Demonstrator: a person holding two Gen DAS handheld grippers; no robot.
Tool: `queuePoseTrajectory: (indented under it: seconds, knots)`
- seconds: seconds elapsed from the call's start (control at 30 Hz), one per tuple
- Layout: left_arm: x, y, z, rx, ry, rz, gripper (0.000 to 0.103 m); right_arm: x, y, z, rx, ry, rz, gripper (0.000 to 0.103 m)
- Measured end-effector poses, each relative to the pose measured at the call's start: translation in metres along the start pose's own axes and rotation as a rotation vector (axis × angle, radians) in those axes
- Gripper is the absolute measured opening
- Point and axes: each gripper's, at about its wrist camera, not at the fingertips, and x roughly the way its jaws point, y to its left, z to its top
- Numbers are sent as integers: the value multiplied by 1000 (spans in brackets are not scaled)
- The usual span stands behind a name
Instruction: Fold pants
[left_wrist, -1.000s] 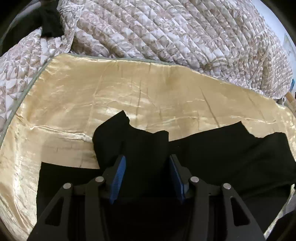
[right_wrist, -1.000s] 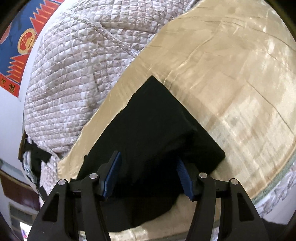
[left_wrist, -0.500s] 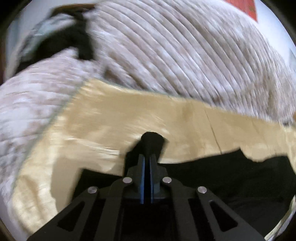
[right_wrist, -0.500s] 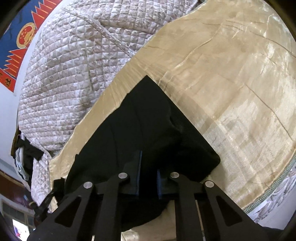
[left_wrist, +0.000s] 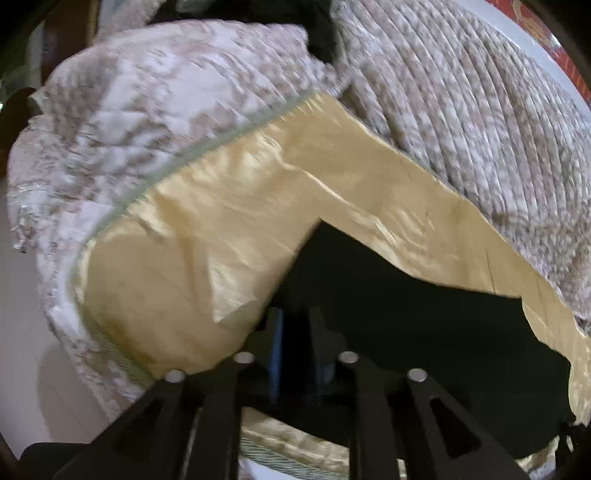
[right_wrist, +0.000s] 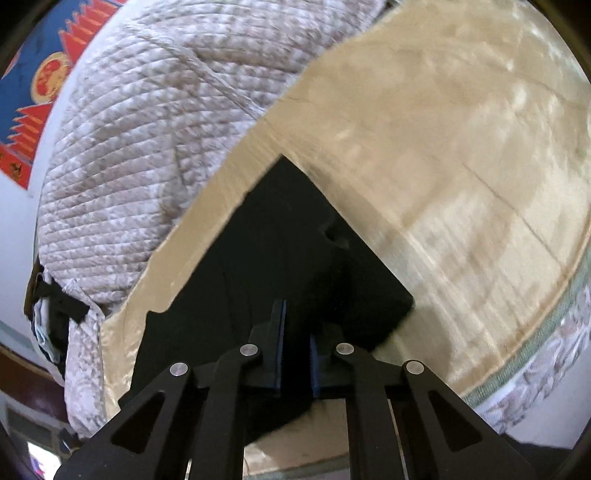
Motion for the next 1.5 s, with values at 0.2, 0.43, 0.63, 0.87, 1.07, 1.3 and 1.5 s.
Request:
queuePoseTrajectory:
  seconds: [0.2,0.43,0.63,0.87,1.07,1.3,1.5]
  knots:
    - [-3,19,7,-95,12,-63,42,-1,-2,0,-23,-27,21,10]
    - [0,11,27,6,15,-125,58,-14,-9,-1,-25,-97,-91,27]
    - [36,-9,57,170,108,-124,59,-47,16,6,-144,-301,-213,30]
    - [49,-52,9,519,88,-10,56,-3,73,2,-354,-194,-123,30]
    - [45,-55,21,513,21,-29,5,24,91,-10,-418,-111,-57,30]
    - [42,-26,60,282,-57,26,5,23,76,-11,-399,-100,-62,30]
    - [10,10,49,123,-20,-68,15,21,67,-12,-391,-71,-52,30]
